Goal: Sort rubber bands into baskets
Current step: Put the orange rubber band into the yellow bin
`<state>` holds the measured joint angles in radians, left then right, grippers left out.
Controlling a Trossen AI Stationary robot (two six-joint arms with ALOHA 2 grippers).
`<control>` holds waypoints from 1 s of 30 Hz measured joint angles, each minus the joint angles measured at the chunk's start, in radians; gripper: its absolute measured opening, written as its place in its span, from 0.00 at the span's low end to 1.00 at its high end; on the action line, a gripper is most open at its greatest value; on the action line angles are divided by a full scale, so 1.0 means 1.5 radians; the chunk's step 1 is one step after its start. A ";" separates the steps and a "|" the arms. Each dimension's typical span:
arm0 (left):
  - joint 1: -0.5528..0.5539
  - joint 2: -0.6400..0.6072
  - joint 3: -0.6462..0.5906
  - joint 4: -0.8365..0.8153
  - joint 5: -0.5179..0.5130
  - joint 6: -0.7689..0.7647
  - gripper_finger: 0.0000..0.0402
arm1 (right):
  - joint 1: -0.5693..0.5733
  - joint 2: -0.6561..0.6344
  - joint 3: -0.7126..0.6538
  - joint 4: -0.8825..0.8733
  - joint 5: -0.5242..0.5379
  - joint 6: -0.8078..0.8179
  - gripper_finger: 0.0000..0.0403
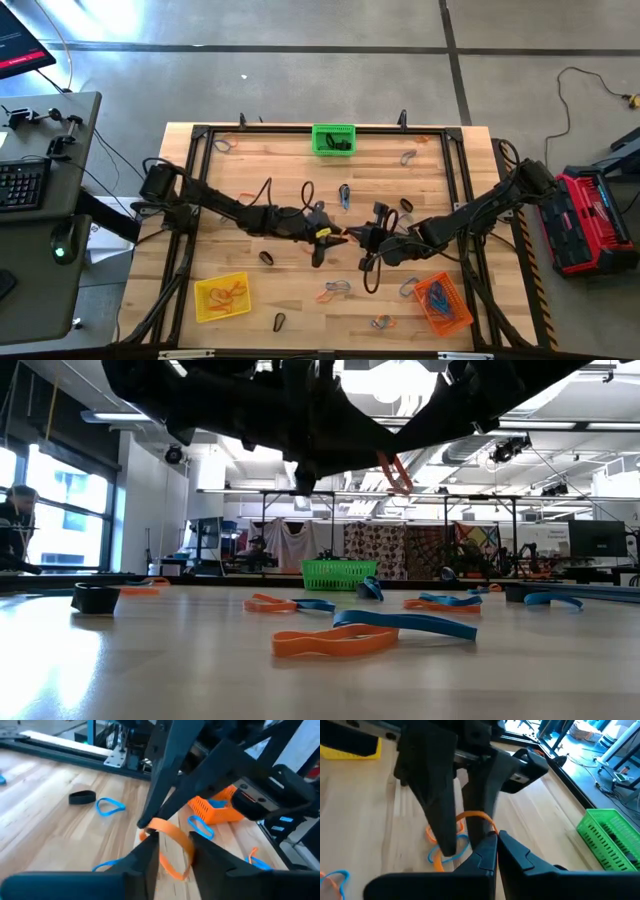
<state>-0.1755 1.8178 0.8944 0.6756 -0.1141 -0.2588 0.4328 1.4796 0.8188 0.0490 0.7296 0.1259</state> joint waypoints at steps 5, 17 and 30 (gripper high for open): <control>-0.007 -0.008 0.000 0.001 0.014 0.024 0.06 | 0.000 0.000 0.000 -0.005 0.000 0.005 0.00; -0.006 -0.033 0.000 -0.082 0.039 0.041 0.00 | 0.001 0.000 0.000 -0.020 0.001 0.039 0.25; -0.048 -0.211 -0.001 -0.343 0.056 0.088 0.00 | 0.001 0.000 0.000 -0.027 0.008 0.053 0.39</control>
<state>-0.2470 1.5006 0.8936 0.1610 -0.0299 -0.1261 0.4347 1.4796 0.8188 0.0085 0.7418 0.2048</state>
